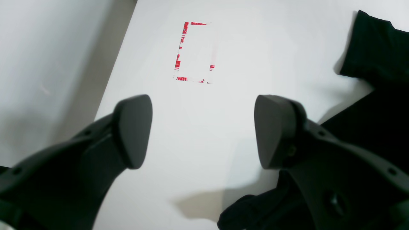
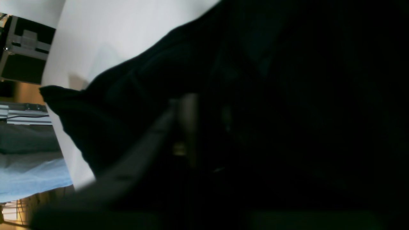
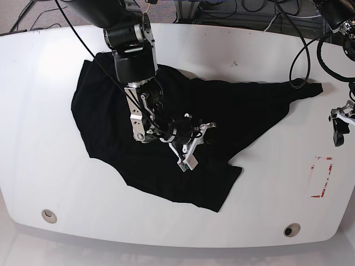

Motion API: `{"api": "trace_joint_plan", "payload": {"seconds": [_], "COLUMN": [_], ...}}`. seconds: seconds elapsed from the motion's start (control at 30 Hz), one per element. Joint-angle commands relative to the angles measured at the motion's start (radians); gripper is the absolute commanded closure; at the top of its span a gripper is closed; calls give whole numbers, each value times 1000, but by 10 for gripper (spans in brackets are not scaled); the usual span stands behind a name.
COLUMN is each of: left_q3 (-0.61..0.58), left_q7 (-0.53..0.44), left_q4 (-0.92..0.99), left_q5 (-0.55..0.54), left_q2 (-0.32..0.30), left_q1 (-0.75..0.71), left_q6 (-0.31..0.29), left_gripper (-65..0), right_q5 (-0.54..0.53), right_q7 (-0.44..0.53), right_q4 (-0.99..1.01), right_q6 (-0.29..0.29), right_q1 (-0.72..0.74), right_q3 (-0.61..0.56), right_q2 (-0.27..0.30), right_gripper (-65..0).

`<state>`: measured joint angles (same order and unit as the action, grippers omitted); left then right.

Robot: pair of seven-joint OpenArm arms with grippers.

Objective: Layout the t-shirt on the table in an organized manner, then fold the t-shirt properly
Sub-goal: 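Lower the right gripper onto the shirt's middle and grasp the fabric, then drag the grasped fabric with the right gripper toward the shirt's collar edge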

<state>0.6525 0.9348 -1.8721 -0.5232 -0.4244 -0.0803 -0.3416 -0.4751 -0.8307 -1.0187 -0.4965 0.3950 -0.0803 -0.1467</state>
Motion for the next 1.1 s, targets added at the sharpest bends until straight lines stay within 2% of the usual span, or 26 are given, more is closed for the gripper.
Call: {"api": "trace_joint_plan", "payload": {"seconds": [0.0, 0.2, 0.43, 0.73, 0.87, 1.07], "left_q3": [6, 5, 5, 3, 0, -27], "left_q7": [-24, -24, -24, -24, -24, -24], "left_q4": [-16, -16, -16, -14, -14, -14], "left_q5": [-8, -8, -8, -7, -7, -5], "left_q2": [-20, -20, -20, -20, -20, -20], "left_q1": [10, 10, 10, 17, 18, 58], "left_q6": [-1, -1, -1, -1, -1, -1], "left_gripper": [-471, -471, -471, -471, -471, -471], "right_q5": [-21, -27, -53, -319, -429, -537], "right_q7": [21, -11, -154, -330, -361, -361], "right_q4": [-22, -88, -295, -496, -509, -612], "right_q6": [-6, -4, 26, 26, 23, 23], "right_q1": [32, 37, -14, -117, -190, -293], "right_q3": [-2, -2, 0, -6, -32, -155], "right_q2": [-10, -10, -10, -10, -6, 57], "right_gripper": [-3, 0, 0, 0, 0, 0]}}
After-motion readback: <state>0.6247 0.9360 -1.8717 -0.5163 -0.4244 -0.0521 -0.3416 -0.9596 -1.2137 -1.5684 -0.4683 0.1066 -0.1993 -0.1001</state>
